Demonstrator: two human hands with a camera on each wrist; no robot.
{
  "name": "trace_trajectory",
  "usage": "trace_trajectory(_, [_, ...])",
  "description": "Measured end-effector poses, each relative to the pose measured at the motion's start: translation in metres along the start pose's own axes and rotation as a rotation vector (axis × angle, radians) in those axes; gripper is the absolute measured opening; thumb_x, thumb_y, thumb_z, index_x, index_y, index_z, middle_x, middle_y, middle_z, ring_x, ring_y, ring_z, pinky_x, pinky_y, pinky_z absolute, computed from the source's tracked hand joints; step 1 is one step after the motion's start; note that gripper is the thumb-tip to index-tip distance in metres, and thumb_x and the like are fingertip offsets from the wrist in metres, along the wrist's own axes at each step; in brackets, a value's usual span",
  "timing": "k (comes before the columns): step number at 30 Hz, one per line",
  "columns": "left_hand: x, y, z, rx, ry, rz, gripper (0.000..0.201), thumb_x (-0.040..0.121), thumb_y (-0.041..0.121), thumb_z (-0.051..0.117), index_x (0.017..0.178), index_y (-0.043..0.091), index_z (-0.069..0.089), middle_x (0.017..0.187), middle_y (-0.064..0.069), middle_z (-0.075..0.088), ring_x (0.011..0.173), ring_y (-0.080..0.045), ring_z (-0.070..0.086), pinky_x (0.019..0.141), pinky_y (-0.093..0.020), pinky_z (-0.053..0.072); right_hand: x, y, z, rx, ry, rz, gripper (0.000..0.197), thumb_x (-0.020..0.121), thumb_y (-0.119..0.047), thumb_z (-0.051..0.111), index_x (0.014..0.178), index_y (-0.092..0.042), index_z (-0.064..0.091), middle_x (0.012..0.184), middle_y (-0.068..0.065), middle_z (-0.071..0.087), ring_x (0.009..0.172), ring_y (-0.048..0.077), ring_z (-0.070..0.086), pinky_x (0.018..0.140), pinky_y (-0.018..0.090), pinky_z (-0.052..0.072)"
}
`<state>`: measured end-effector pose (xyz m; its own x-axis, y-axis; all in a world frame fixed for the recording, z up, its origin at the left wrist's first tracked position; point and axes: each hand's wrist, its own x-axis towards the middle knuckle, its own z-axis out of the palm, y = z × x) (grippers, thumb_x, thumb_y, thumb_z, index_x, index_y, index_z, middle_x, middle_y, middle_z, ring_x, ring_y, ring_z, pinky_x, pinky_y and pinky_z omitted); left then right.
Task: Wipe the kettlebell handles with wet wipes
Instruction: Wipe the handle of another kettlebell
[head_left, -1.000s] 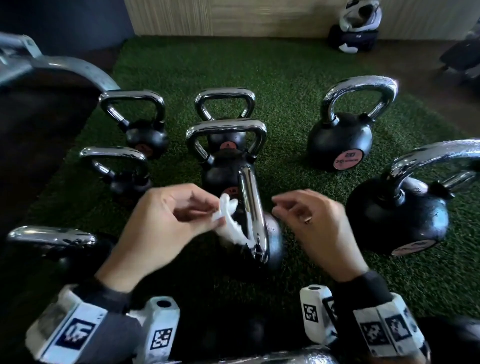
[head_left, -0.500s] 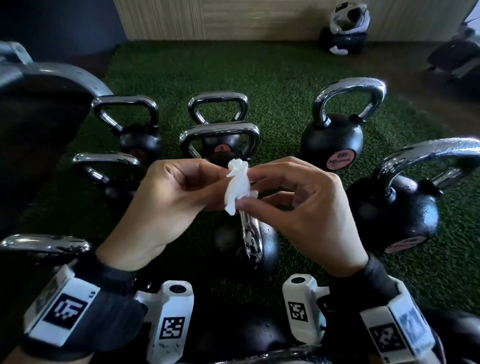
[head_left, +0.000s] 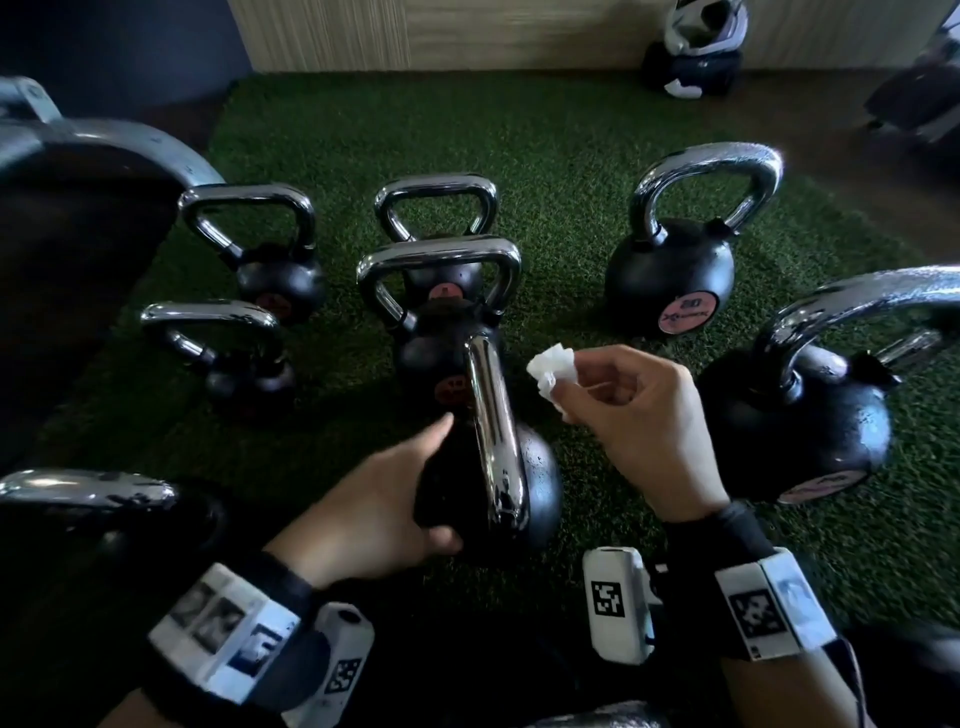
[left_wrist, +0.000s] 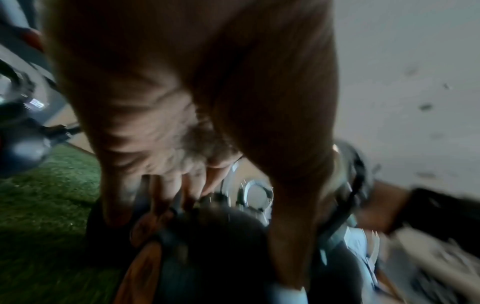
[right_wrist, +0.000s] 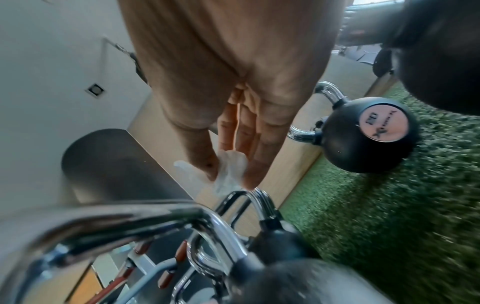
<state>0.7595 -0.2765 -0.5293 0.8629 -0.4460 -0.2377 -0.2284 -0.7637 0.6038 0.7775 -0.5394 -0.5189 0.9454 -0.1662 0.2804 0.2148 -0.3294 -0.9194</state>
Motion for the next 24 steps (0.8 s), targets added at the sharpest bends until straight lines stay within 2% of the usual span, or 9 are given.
trace_trajectory(3, [0.021, 0.005, 0.041, 0.213, 0.050, 0.094, 0.147, 0.052, 0.095, 0.067, 0.164, 0.019, 0.009, 0.172, 0.001, 0.009, 0.159, -0.016, 0.007, 0.128, -0.035, 0.019, -0.002, 0.016, 0.007, -0.084, -0.021, 0.049, 0.015, 0.078, -0.025, 0.089, 0.093, -0.027, 0.083, 0.082, -0.015, 0.079, 0.072, 0.004, 0.074, 0.077, 0.036, 0.064])
trace_trajectory(5, [0.028, 0.009, 0.054, 0.262, 0.164, 0.075, 0.147, 0.053, 0.105, 0.052, 0.163, 0.015, 0.014, 0.170, -0.003, 0.014, 0.158, -0.019, 0.010, 0.128, -0.037, 0.019, -0.003, 0.021, 0.011, -0.107, -0.038, 0.072, 0.014, 0.080, -0.026, 0.088, 0.093, -0.028, 0.083, 0.081, -0.017, 0.078, 0.072, -0.001, 0.073, 0.074, 0.026, 0.061])
trace_trajectory(9, [0.025, 0.014, 0.057, 0.198, 0.316, 0.146, 0.121, 0.072, 0.086, 0.058, 0.162, 0.013, 0.020, 0.167, -0.005, 0.025, 0.154, -0.020, 0.028, 0.123, -0.037, 0.032, 0.006, 0.029, 0.023, -0.069, -0.081, 0.065, 0.015, 0.083, -0.028, 0.086, 0.097, -0.024, 0.083, 0.085, -0.013, 0.079, 0.078, 0.003, 0.074, 0.079, 0.032, 0.062])
trace_trajectory(13, [0.023, 0.016, 0.043, 0.072, 0.429, 0.360, 0.086, 0.071, 0.056, 0.075, 0.142, 0.014, 0.050, 0.141, -0.008, 0.058, 0.129, -0.022, 0.058, 0.109, -0.033, 0.047, 0.016, 0.038, 0.042, -0.051, -0.106, 0.114, 0.025, 0.078, -0.037, 0.088, 0.098, -0.024, 0.082, 0.086, -0.010, 0.078, 0.081, 0.009, 0.075, 0.083, 0.044, 0.064])
trace_trajectory(16, [0.020, 0.019, 0.027, -0.023, 0.422, 0.508, 0.077, 0.067, 0.051, 0.074, 0.132, 0.022, 0.044, 0.125, -0.006, 0.064, 0.118, -0.016, 0.056, 0.107, -0.013, 0.039, 0.013, 0.045, 0.055, -0.035, -0.101, 0.099, 0.022, 0.070, -0.058, 0.083, 0.089, -0.049, 0.079, 0.080, -0.014, 0.077, 0.078, 0.008, 0.075, 0.079, 0.050, 0.063])
trace_trajectory(18, [0.018, 0.016, 0.021, -0.056, 0.326, 0.469, 0.085, 0.064, 0.058, 0.076, 0.136, 0.031, 0.038, 0.133, -0.007, 0.062, 0.126, -0.016, 0.052, 0.111, -0.014, 0.035, 0.012, 0.052, 0.058, -0.036, -0.105, 0.051, 0.019, 0.065, -0.068, 0.080, 0.081, -0.059, 0.074, 0.076, -0.015, 0.077, 0.074, 0.010, 0.075, 0.075, 0.052, 0.063])
trace_trajectory(21, [0.019, 0.010, 0.025, -0.162, 0.200, 0.352, 0.104, 0.053, 0.075, 0.081, 0.140, 0.062, 0.025, 0.149, 0.002, 0.048, 0.142, -0.015, 0.043, 0.119, -0.024, 0.033, 0.016, 0.039, 0.056, -0.081, -0.042, 0.063, 0.021, 0.072, -0.054, 0.085, 0.089, -0.041, 0.082, 0.084, -0.012, 0.080, 0.072, 0.001, 0.071, 0.079, 0.034, 0.063])
trace_trajectory(23, [0.023, 0.006, 0.030, -0.188, 0.236, 0.387, 0.113, 0.055, 0.065, 0.087, 0.141, 0.072, 0.015, 0.153, 0.004, 0.045, 0.146, -0.014, 0.041, 0.122, -0.034, 0.035, 0.022, 0.028, 0.052, -0.140, 0.012, -0.001, 0.023, 0.079, -0.033, 0.088, 0.099, -0.022, 0.084, 0.093, -0.008, 0.080, 0.072, -0.004, 0.066, 0.078, 0.007, 0.052])
trace_trajectory(24, [0.026, 0.005, 0.031, -0.194, 0.256, 0.399, 0.112, 0.057, 0.059, 0.091, 0.141, 0.071, 0.018, 0.153, 0.003, 0.047, 0.146, -0.014, 0.043, 0.120, -0.041, 0.039, 0.025, 0.022, 0.049, -0.152, 0.042, -0.050, 0.023, 0.081, -0.026, 0.088, 0.102, -0.017, 0.084, 0.096, -0.007, 0.079, 0.077, -0.003, 0.067, 0.077, 0.003, 0.048])
